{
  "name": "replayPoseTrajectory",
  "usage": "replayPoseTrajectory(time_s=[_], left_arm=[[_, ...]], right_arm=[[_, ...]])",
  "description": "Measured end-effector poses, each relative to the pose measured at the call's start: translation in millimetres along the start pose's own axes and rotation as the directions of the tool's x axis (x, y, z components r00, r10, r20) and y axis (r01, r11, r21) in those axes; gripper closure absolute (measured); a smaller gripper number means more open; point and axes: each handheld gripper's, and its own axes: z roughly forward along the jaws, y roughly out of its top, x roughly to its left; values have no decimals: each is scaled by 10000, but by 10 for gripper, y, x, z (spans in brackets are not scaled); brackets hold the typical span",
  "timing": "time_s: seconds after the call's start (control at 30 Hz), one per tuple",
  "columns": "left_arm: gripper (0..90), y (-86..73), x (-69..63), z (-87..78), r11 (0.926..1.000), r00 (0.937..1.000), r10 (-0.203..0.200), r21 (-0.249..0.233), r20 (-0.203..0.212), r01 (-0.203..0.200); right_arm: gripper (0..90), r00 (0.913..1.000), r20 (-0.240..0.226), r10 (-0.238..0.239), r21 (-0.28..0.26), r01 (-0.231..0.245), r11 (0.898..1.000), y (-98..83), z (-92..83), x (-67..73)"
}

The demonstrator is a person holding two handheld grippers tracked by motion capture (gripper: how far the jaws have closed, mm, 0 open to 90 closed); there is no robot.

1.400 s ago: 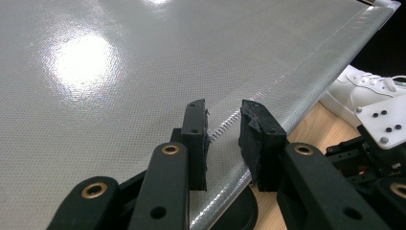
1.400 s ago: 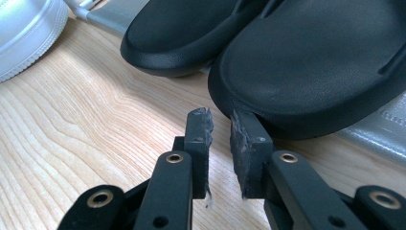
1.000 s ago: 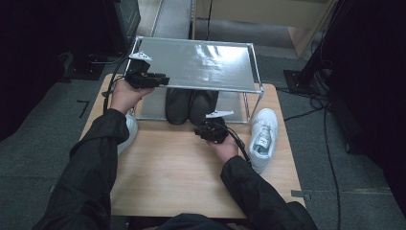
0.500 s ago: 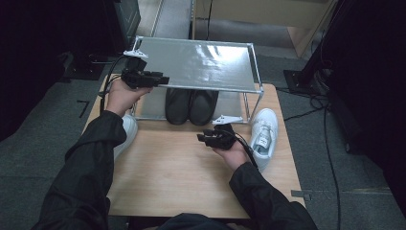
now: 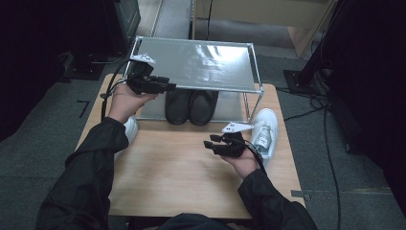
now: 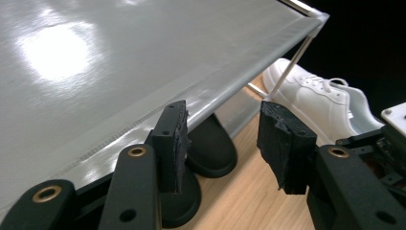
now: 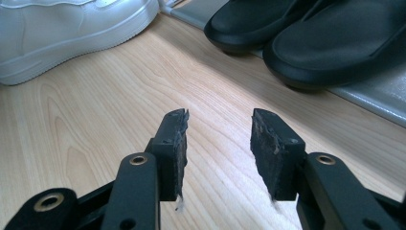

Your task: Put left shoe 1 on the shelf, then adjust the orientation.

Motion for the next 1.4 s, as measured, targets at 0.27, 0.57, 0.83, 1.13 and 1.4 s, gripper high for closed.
replayPoseTrajectory(time_s=[0.27,0.57,0.83,1.13,1.4], left_arm=[[526,-27,-154,50,10000,9998,41,-69,184,-40],[525,-246,-222,17,9999,9998,-95,75,185,94],[526,-626,-258,-44,9988,9987,-484,50,149,483],[528,-970,-254,-100,9968,9969,-785,141,-73,786],[534,-1215,-253,-198,9953,9950,-971,26,-227,972]], right_arm=[[557,9999,-4,146,168,-146,9998,-87,-63,-28],[555,9995,-173,250,191,-247,9995,-78,-19,-59],[553,9996,-266,128,260,-121,9996,-86,25,-64],[553,9993,-329,200,307,-190,9993,-89,35,-77],[553,9993,-283,253,329,-243,9992,-95,26,-88]])
